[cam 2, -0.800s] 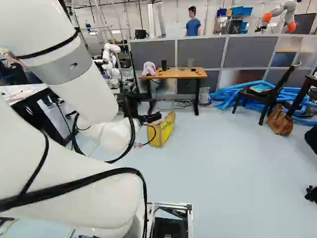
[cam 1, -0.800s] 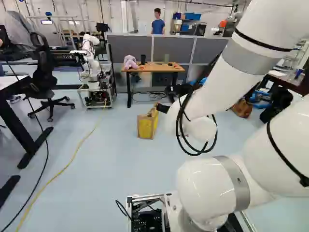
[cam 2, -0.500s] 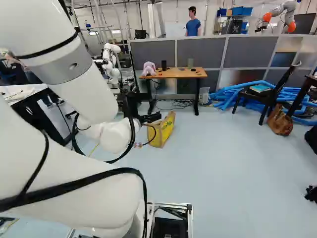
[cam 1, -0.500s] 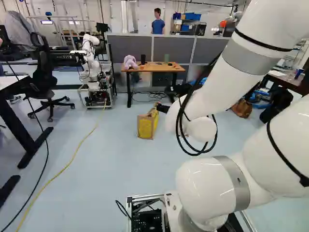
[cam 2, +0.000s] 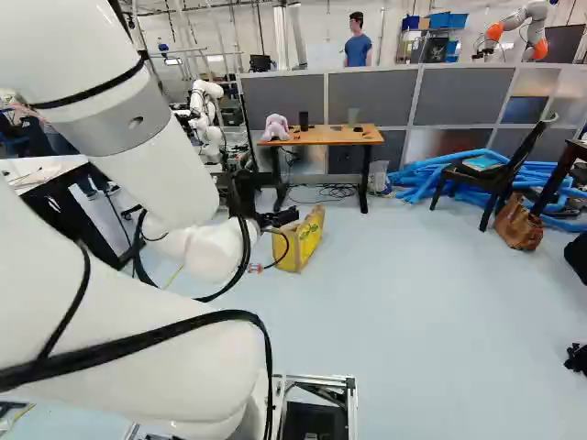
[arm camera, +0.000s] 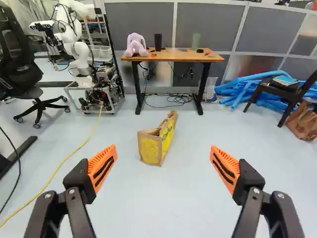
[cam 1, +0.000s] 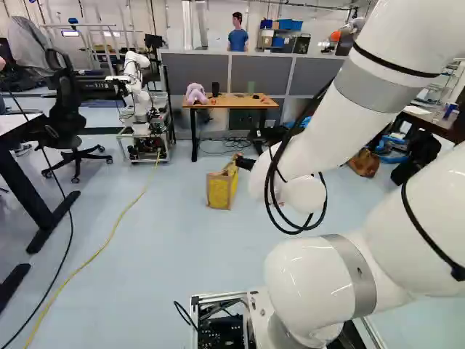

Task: Pick up the bag on the ground and place it on the table

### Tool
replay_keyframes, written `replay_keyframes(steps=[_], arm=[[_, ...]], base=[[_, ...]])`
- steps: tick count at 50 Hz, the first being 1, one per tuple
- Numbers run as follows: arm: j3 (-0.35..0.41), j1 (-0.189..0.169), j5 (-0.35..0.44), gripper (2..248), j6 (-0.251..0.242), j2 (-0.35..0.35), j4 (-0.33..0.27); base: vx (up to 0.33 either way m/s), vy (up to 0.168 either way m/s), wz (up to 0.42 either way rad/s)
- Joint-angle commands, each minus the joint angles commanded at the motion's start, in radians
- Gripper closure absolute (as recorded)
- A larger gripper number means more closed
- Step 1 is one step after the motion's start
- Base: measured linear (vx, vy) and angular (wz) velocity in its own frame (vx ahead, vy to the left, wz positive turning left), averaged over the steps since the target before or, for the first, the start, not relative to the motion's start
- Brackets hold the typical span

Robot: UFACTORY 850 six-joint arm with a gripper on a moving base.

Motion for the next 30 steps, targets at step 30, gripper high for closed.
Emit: replay_keyframes(steps=[30], arm=[[0.000,0.000,0.000,3,0.000,0.000,0.000]], base=[[0.015,0.000,-0.003]])
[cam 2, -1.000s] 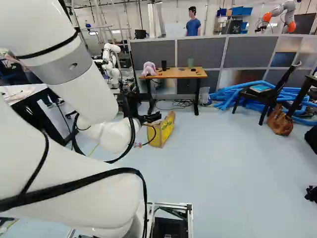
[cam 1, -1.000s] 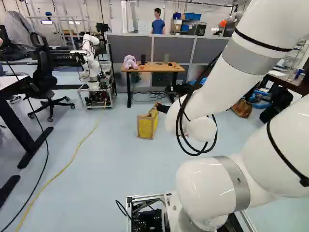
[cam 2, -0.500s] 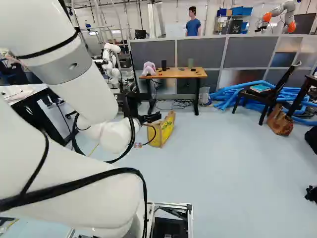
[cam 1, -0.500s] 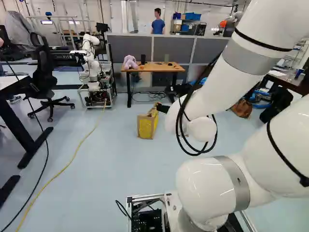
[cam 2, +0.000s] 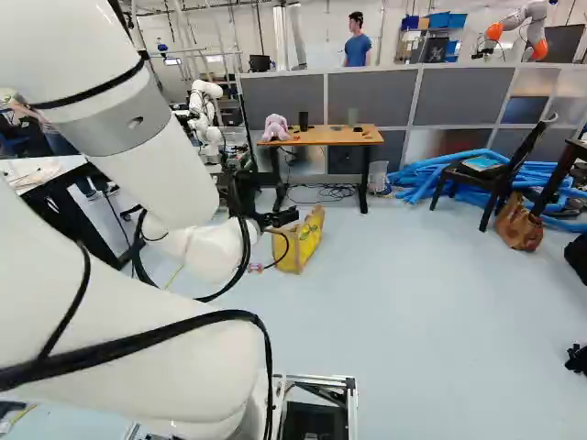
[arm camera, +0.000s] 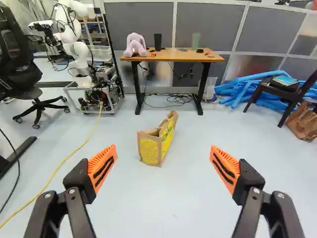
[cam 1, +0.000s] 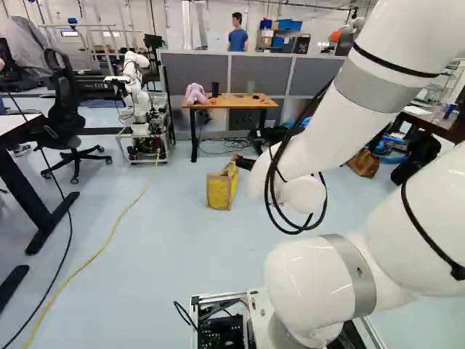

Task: Pick up the bag on the ground and place it on the table

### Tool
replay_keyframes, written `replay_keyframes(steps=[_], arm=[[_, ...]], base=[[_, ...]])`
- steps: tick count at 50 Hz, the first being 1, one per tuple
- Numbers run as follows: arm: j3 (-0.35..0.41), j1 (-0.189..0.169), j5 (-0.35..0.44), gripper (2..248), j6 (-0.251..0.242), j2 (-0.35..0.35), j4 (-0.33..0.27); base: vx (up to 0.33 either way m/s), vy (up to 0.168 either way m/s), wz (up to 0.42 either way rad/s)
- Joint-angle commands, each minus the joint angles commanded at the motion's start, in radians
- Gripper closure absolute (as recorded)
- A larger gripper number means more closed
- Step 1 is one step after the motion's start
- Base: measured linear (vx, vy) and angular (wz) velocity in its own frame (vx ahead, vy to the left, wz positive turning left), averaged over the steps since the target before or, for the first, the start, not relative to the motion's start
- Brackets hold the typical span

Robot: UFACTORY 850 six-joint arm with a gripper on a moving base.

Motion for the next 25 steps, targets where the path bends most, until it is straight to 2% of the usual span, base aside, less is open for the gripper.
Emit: replay_keyframes(steps=[12,25], arm=[[0.000,0.000,0.000,3,0.000,0.000,0.000],[0.000,0.000,0.000,3,0.000,0.000,0.000]], base=[[0.086,0.002,-0.006],[0.157,0.001,-0.010]])
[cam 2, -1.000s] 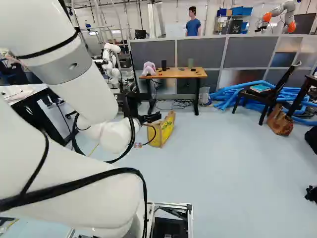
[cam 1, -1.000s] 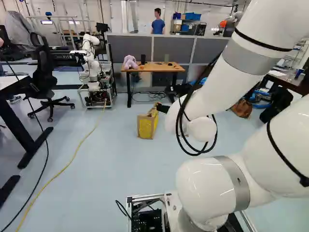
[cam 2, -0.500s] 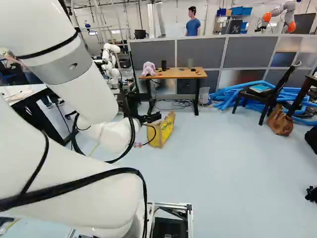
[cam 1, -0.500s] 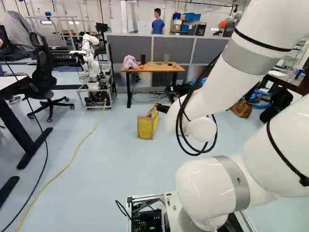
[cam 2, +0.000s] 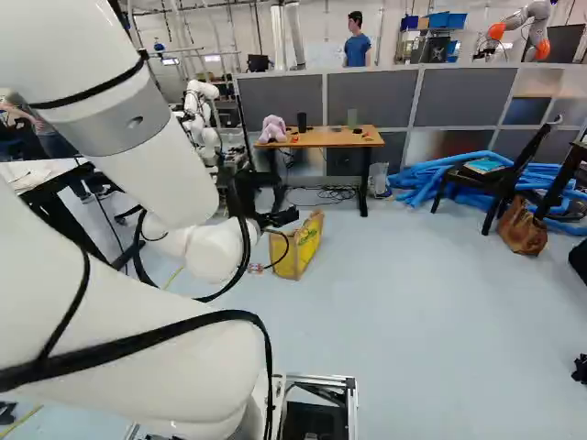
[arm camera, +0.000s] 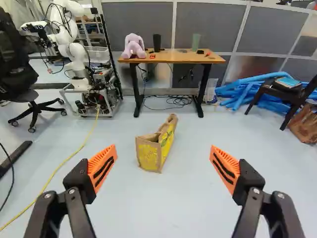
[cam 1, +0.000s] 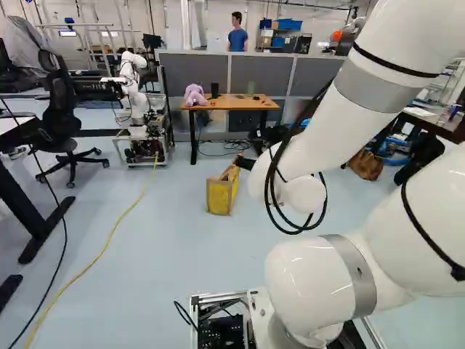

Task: Pick up the bag on the ground and place it on the table

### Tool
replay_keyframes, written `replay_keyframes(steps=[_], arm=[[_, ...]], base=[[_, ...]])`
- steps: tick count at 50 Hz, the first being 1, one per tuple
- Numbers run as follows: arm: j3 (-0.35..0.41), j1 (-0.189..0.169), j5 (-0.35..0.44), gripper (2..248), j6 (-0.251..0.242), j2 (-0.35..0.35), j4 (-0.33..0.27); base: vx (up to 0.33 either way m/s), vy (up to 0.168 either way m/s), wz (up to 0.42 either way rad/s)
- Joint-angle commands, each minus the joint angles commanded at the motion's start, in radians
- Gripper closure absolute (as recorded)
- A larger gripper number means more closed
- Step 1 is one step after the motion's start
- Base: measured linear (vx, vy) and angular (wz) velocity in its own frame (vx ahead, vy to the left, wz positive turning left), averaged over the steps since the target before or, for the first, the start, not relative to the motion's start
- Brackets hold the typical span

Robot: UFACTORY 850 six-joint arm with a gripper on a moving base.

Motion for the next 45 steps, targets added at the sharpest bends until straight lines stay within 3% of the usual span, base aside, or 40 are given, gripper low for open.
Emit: replay_keyframes(steps=[45], arm=[[0.000,0.000,0.000,3,0.000,0.000,0.000]], base=[[0.185,0.002,-0.015]])
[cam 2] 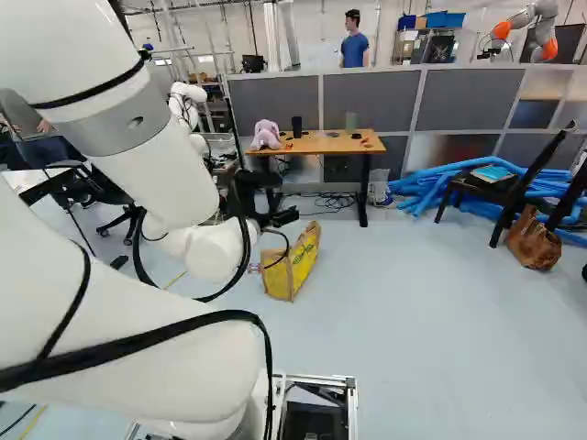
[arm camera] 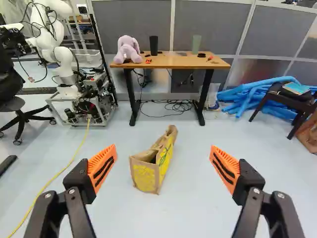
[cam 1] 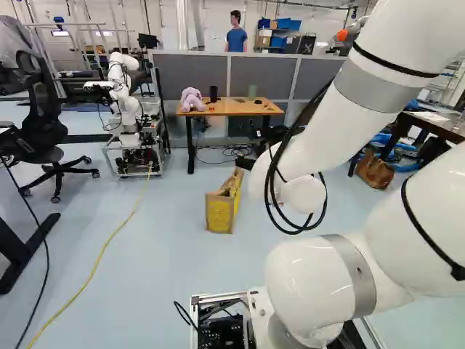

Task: Pick up the bag on the ground and place it on the table

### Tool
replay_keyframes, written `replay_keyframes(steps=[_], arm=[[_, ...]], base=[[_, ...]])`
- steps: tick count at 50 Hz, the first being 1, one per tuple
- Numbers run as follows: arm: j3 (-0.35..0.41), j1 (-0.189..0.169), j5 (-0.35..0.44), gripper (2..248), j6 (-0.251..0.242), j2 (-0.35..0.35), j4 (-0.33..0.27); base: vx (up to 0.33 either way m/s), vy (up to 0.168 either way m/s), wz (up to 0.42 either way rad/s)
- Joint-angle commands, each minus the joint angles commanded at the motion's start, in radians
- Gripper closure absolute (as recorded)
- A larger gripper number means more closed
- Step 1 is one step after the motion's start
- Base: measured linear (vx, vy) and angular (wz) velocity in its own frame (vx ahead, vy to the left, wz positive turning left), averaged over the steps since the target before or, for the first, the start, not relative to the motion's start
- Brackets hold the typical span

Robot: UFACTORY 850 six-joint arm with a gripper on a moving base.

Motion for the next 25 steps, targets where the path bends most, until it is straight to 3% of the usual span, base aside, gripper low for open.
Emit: replay_keyframes(steps=[25], arm=[[0.000,0.000,0.000,3,0.000,0.000,0.000]], base=[[0.186,0.002,-0.017]])
